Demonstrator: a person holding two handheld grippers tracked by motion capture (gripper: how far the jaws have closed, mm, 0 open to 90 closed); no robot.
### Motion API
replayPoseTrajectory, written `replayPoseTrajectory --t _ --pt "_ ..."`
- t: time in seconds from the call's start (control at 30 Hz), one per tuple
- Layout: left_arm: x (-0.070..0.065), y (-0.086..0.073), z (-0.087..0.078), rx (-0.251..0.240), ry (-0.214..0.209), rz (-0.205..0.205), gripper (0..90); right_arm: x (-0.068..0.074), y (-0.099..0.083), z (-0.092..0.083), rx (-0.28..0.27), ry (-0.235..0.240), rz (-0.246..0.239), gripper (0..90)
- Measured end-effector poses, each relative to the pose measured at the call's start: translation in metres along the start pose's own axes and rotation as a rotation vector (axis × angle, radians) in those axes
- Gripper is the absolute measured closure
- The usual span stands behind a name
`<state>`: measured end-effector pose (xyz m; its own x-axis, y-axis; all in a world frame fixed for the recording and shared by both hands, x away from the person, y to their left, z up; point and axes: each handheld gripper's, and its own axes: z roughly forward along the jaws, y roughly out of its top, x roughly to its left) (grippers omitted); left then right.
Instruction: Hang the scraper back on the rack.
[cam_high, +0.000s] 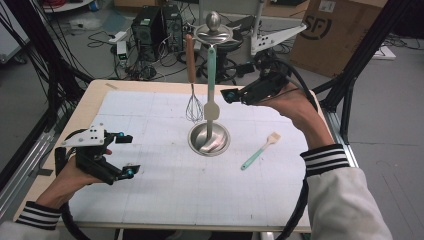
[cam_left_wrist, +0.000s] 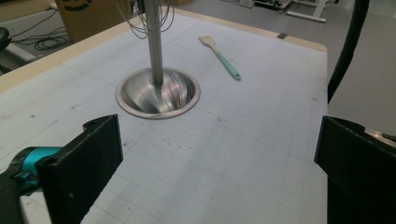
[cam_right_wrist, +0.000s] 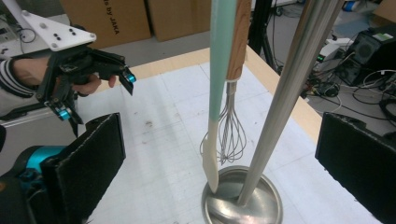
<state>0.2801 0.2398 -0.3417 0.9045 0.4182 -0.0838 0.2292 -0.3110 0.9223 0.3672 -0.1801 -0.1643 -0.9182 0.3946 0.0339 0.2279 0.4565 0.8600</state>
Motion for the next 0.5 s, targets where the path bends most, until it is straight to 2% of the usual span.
replayPoseTrajectory --t 0.2,0.5 --pt "-0.002 0.001 0.001 0.001 -0.008 0.002 1.7 0.003 -0.011 -0.01 -0.018 0.031 -0.021 0.3" --pt "-0.003 0.001 0.004 0.006 -0.001 0.004 1.7 0.002 -0.023 -0.026 -0.042 0.016 -0.012 0.3"
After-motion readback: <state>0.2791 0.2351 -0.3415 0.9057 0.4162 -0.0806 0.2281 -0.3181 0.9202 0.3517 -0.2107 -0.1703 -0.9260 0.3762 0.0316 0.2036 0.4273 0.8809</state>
